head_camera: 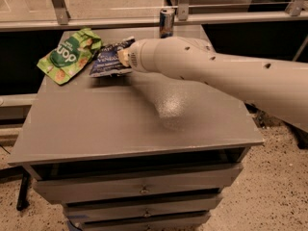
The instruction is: Move blue chip bag near green rice chip bag
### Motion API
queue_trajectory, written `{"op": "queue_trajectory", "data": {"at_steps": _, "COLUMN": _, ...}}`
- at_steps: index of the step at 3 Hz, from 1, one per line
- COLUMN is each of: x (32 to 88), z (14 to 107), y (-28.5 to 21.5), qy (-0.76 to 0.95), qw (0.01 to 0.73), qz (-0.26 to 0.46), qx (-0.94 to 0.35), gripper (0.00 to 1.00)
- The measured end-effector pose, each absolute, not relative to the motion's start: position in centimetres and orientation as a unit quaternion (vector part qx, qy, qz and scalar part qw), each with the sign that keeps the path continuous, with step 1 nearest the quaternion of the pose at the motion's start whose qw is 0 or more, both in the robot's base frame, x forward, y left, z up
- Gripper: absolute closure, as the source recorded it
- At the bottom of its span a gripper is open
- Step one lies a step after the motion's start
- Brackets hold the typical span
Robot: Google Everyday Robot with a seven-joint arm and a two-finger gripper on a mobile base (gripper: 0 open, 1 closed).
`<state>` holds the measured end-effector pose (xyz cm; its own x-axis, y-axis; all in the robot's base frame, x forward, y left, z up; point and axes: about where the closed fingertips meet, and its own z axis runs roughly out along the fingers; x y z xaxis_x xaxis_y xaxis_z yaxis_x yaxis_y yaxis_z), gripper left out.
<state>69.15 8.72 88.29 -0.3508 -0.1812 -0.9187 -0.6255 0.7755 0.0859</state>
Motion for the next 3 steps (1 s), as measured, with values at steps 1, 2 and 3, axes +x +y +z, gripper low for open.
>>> {"op": "queue_trajectory", "data": {"at_steps": 1, "x": 68.9, "z": 88.0, "y": 10.0, "qy": 0.793, "qw": 0.511, "qz": 0.233, "qx": -0.235, "gripper": 0.84}}
{"op": "queue_trajectory", "data": {"at_steps": 2, "x": 68.4, "z": 87.7, "y": 10.9, "qy": 0.795, "qw": 0.509, "qz": 0.251, "qx": -0.213, "gripper": 0.61}}
{"op": "queue_trajectory", "data": {"at_steps": 3, "x": 67.6, "z": 87.3, "y": 12.0, "qy": 0.796, "qw": 0.504, "qz": 0.273, "qx": -0.194, "gripper": 0.37}}
